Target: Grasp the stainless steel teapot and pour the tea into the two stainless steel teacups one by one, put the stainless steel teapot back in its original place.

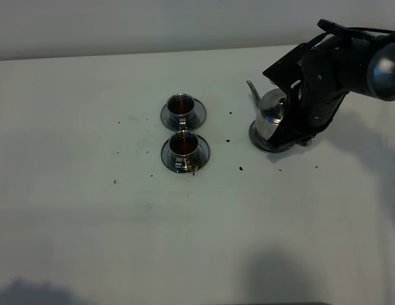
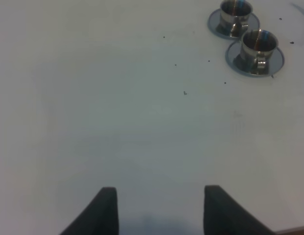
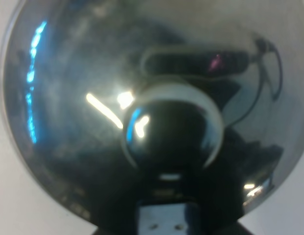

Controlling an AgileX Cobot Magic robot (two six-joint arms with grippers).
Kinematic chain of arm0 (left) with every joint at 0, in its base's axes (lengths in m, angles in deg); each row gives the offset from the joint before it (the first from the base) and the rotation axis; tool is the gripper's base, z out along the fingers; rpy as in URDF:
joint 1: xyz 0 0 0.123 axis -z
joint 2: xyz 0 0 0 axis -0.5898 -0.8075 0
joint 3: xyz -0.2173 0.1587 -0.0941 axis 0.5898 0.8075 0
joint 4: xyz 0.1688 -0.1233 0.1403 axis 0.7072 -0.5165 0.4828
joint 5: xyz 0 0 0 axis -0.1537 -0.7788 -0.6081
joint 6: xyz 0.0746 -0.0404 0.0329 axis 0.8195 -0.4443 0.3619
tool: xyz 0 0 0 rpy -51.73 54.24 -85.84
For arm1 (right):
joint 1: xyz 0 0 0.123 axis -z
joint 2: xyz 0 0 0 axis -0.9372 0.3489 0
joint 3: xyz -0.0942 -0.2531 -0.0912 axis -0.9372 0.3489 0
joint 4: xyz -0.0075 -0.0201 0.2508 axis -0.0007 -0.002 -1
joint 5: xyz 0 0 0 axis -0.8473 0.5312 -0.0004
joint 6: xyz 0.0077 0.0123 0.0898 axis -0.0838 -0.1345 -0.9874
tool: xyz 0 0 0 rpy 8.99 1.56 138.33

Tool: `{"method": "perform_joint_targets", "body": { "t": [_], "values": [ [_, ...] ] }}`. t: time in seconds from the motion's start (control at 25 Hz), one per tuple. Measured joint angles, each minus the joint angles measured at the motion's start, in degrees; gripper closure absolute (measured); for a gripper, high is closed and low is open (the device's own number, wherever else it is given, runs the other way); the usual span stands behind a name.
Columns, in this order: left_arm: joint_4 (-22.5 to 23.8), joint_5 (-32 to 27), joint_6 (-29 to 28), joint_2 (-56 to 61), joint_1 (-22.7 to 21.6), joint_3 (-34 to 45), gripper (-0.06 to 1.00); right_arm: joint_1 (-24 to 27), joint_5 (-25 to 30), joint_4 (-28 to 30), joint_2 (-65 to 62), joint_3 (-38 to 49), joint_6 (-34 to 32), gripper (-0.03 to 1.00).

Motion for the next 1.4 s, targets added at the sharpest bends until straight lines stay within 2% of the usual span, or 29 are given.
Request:
{"method": "perform_joint_targets", "body": {
  "t": [0.88,0.96,1.2,1.4],
  "values": [
    [0.00,0.00,0.05,0.00,0.00,0.00,0.51,0.05,-0.60,-0.05,0.82,0.00,-0.05,0.78],
    [0.00,0.00,0.05,0.00,0.00,0.00,0.51,0.05,-0.66,-0.16,0.82,0.00,-0.05,0.73],
    [0.00,0.00,0.05,0.00,0.00,0.00,0.51,0.05,0.18,-1.21,0.82,-0.44,-0.14,0.51],
    [0.00,0.00,0.05,0.00,0.00,0.00,0.51,0.05,5.14,-1.33,0.87,-3.19,-0.17,0.45]
  ]
}}
